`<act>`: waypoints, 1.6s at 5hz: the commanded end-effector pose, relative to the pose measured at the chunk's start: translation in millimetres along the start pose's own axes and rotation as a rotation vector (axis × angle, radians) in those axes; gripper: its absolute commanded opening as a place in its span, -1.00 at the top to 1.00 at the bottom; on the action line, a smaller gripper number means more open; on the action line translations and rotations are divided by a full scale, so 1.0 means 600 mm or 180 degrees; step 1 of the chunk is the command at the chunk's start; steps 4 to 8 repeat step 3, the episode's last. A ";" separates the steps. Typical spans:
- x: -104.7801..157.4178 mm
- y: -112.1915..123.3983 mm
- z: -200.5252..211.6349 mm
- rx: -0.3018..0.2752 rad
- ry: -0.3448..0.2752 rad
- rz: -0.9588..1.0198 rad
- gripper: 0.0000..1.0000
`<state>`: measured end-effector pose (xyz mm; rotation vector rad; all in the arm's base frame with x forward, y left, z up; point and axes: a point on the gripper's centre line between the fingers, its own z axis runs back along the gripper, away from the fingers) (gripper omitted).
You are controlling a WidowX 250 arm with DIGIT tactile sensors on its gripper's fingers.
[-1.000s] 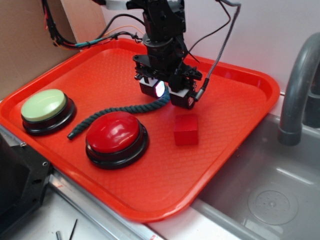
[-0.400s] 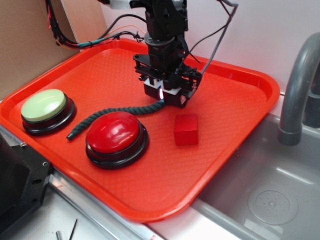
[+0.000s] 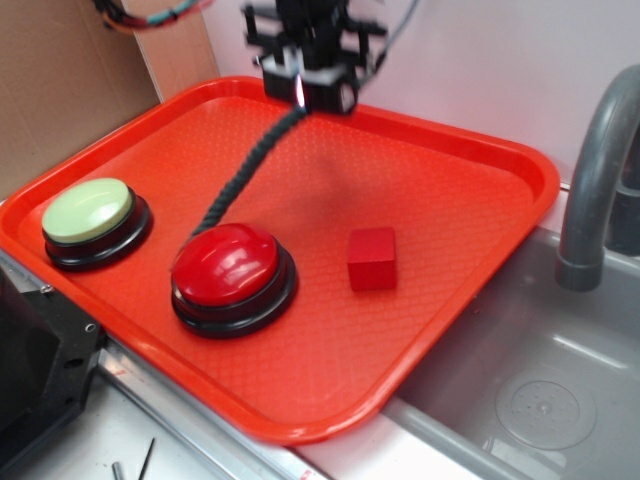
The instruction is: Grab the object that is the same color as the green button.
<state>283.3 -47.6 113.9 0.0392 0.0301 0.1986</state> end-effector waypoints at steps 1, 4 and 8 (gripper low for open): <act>-0.022 0.060 0.191 -0.0143 -0.0467 0.0256 1.00; -0.021 0.089 0.215 -0.0215 -0.0414 0.0371 1.00; -0.021 0.089 0.215 -0.0215 -0.0414 0.0371 1.00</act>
